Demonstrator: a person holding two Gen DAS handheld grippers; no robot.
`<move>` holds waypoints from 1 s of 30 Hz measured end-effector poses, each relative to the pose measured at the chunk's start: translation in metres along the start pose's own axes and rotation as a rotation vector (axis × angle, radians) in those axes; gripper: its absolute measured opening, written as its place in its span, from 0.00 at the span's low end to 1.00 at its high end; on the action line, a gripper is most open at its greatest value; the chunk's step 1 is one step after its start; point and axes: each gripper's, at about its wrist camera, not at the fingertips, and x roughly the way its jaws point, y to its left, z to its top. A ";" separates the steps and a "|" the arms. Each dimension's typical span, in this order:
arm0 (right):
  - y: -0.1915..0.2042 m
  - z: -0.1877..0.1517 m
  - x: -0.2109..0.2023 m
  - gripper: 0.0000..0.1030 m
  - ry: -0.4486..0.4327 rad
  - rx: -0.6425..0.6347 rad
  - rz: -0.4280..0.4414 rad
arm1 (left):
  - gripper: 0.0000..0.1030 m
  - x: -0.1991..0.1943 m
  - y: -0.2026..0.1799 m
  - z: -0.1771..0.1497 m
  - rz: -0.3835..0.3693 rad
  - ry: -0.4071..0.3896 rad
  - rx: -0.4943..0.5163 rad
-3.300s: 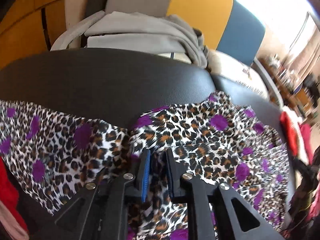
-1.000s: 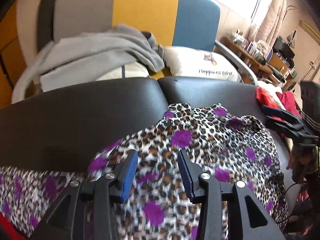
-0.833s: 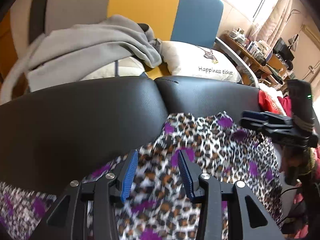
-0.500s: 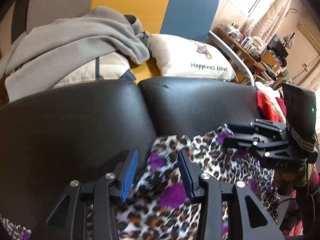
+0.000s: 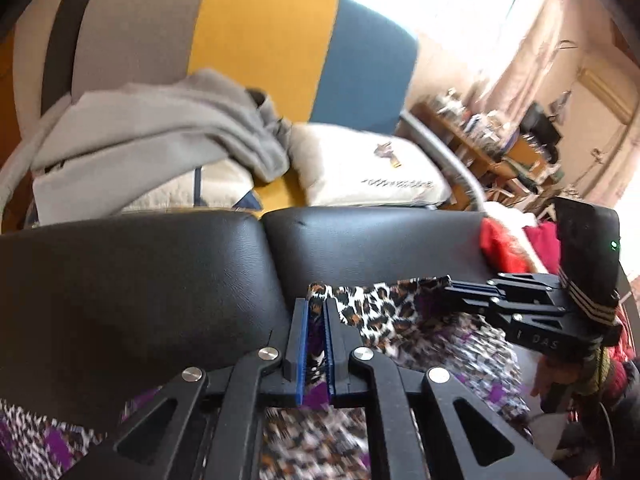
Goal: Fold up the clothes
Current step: 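Grasp the blouse fold with both grippers close to each other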
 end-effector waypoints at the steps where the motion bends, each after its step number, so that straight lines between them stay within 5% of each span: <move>1: 0.005 -0.004 -0.009 0.08 -0.017 -0.010 0.004 | 0.06 -0.009 -0.004 -0.007 -0.001 -0.014 0.016; 9: 0.036 -0.088 -0.033 0.08 0.006 -0.100 -0.034 | 0.07 -0.023 -0.020 -0.080 0.040 0.036 0.067; 14: 0.044 -0.121 -0.039 0.10 0.043 -0.104 -0.056 | 0.12 -0.031 -0.005 -0.117 0.077 0.085 0.016; 19: 0.046 -0.113 -0.064 0.15 -0.026 -0.050 -0.060 | 0.20 -0.050 -0.003 -0.103 0.049 -0.001 -0.077; 23: 0.047 -0.098 -0.062 0.49 -0.103 0.040 -0.054 | 0.23 -0.030 -0.020 -0.082 0.026 -0.006 -0.090; 26: 0.044 -0.101 -0.033 0.51 -0.057 0.052 -0.127 | 0.23 0.006 -0.019 -0.091 0.080 0.083 -0.106; 30: 0.028 -0.128 -0.014 0.52 -0.061 0.051 -0.142 | 0.20 0.010 -0.010 -0.117 0.077 -0.010 -0.092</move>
